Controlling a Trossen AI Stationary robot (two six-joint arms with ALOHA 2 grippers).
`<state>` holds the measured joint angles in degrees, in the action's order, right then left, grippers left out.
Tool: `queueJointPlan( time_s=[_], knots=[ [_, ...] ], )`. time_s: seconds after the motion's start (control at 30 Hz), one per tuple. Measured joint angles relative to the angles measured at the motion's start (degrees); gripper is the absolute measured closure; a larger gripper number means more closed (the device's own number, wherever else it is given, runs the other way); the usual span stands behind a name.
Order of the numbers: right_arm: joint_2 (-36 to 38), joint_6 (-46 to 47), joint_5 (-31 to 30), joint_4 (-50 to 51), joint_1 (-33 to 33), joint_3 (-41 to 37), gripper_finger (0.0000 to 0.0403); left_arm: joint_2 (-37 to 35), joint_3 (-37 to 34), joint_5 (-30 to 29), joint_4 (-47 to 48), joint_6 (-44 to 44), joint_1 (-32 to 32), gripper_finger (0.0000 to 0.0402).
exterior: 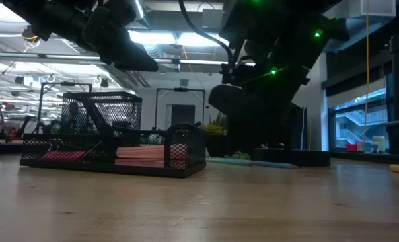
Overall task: Pick and place office supplies into organizer
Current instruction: Put the light blue pencil into the desk organizer
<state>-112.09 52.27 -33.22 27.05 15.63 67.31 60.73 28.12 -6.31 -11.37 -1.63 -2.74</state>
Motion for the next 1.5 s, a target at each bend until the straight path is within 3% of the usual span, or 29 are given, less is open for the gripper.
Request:
queueJointPlan(
  time_s=[1.5],
  knots=[
    [-2.16, 3.17, 1.72, -2.36, -0.02, -1.96, 0.0148, 0.02, 0.0, 0.0, 0.89, 0.9, 0.01, 0.0288]
  ],
)
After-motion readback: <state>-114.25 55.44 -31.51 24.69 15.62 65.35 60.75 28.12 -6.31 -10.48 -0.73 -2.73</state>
